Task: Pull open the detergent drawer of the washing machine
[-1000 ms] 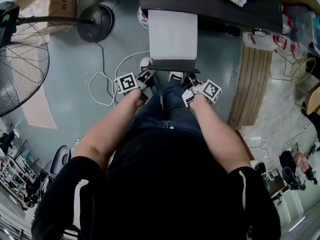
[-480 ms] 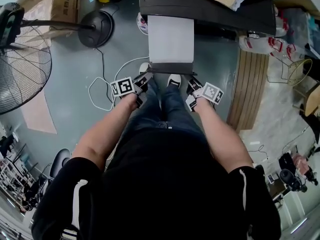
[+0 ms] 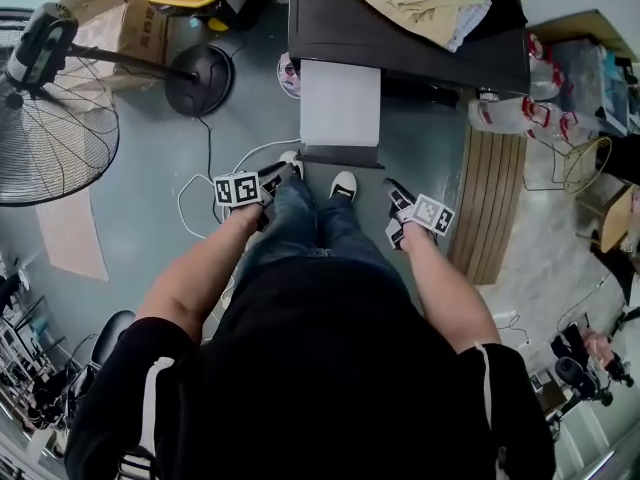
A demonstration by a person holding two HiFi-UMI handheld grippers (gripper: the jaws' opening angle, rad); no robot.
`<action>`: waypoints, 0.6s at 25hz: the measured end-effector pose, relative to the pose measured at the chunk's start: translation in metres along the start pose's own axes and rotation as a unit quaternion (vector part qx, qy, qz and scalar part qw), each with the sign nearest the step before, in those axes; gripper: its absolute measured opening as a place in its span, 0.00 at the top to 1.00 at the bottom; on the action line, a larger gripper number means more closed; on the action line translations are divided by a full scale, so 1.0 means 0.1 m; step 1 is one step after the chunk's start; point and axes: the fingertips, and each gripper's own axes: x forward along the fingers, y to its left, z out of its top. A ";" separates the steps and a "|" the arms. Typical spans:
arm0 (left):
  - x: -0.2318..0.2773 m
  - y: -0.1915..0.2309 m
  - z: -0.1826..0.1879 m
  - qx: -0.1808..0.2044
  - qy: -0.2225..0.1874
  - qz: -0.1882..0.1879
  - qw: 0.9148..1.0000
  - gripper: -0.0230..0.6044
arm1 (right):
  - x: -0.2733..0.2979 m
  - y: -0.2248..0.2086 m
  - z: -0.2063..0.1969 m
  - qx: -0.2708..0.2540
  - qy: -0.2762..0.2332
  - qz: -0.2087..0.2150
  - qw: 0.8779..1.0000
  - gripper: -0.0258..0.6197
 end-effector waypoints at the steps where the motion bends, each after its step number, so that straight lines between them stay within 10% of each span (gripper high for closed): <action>1: -0.04 -0.01 0.03 0.005 -0.002 0.005 1.000 0.77 | -0.05 0.00 0.05 -0.003 -0.003 -0.003 1.000 0.78; 15: -0.53 -0.25 0.68 0.074 -0.061 0.043 0.994 0.77 | -0.44 0.57 0.94 -0.153 -0.079 -0.039 0.984 0.80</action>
